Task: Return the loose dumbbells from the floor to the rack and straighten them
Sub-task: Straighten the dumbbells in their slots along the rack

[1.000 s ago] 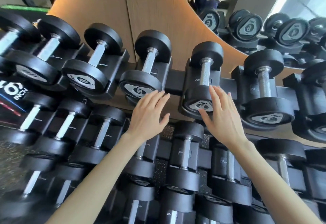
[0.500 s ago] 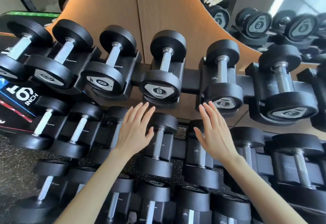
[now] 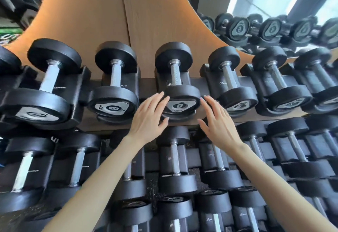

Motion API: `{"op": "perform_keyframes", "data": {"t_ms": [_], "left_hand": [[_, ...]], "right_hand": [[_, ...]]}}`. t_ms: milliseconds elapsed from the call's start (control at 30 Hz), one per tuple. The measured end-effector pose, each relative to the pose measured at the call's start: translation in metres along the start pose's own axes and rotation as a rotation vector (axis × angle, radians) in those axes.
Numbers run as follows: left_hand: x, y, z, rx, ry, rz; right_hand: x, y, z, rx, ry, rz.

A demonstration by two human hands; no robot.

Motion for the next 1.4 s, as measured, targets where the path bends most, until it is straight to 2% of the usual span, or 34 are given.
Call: {"op": "perform_keyframes", "data": {"t_ms": [233, 433, 567, 700, 833, 967, 1133, 1333, 1400], "left_hand": [[-0.032, 0.015, -0.008, 0.107, 0.004, 0.003], [-0.045, 0.015, -0.013, 0.213, -0.004, -0.013], [-0.058, 0.011, -0.007, 0.244, 0.007, 0.031], [-0.086, 0.016, 0.019, 0.227, 0.056, 0.034], [-0.094, 0.023, 0.029, 0.177, -0.015, 0.156], [-0.091, 0.026, 0.026, 0.145, -0.031, 0.258], [-0.084, 0.028, 0.015, 0.153, -0.059, 0.377], [-0.057, 0.061, -0.014, 0.687, -0.369, 0.443], [-0.051, 0.07, -0.017, 0.774, -0.453, 0.448]], "right_hand": [[-0.044, 0.019, 0.015, -0.008, 0.027, -0.145], [-0.069, 0.025, 0.03, -0.131, 0.065, -0.168], [-0.076, 0.035, 0.047, -0.32, 0.097, -0.219], [-0.074, 0.057, 0.068, -0.609, 0.242, -0.294], [-0.068, 0.072, 0.075, -0.761, 0.299, -0.235], [-0.071, 0.074, 0.079, -0.779, 0.262, -0.217], [-0.083, 0.062, 0.071, -0.57, 0.146, -0.289], [-0.11, 0.017, 0.029, 0.057, -0.152, -0.406], [-0.116, 0.012, 0.018, 0.158, -0.197, -0.404]]}}
Point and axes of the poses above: each hand's wrist, its own x-axis away from the middle knuckle, its own y-axis out of the palm, z = x × y, the point moved 5 cm from there along -x, towards the middle knuckle, and after that the axes turned 9 degrees about -x, right-handed, at the moved point
